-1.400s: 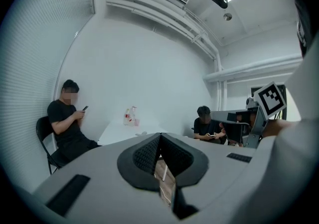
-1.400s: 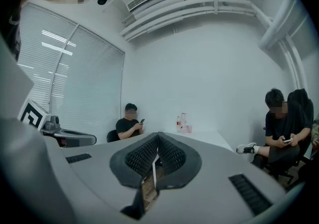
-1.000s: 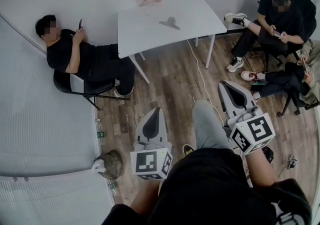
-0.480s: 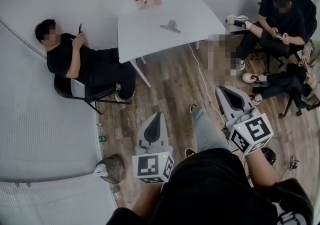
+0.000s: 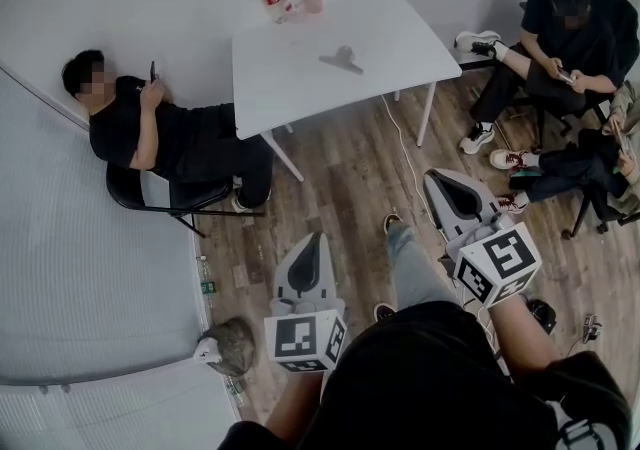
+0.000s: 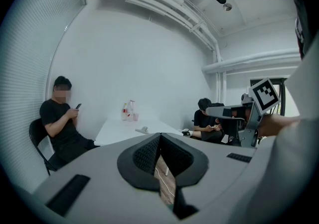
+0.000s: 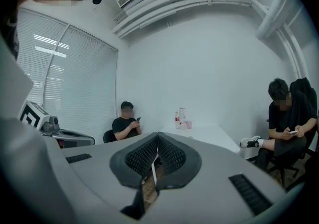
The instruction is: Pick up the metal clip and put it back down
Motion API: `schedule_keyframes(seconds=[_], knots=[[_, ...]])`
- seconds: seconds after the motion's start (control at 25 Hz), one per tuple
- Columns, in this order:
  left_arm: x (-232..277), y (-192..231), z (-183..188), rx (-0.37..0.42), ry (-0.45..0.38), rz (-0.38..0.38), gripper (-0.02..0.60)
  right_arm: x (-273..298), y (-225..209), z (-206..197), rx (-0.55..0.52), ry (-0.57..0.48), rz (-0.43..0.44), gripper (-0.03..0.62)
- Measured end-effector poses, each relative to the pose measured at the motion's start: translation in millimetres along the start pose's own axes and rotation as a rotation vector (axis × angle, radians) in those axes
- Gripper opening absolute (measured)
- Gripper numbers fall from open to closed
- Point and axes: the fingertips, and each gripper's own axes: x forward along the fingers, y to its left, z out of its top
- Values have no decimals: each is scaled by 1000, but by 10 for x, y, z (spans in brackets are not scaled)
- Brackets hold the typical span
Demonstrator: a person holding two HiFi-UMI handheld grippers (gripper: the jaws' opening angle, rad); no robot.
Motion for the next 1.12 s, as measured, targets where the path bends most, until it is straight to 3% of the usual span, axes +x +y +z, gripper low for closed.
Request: schedule_keyframes(seconds=[0.56,1.12], knots=[[1344,255,62,-5,50,-21,20,1055,-892,-201,10,70,-14,17],[2089,407,-45,-22,107,-41,20,1585,-1344,-504,20,151,-37,17]])
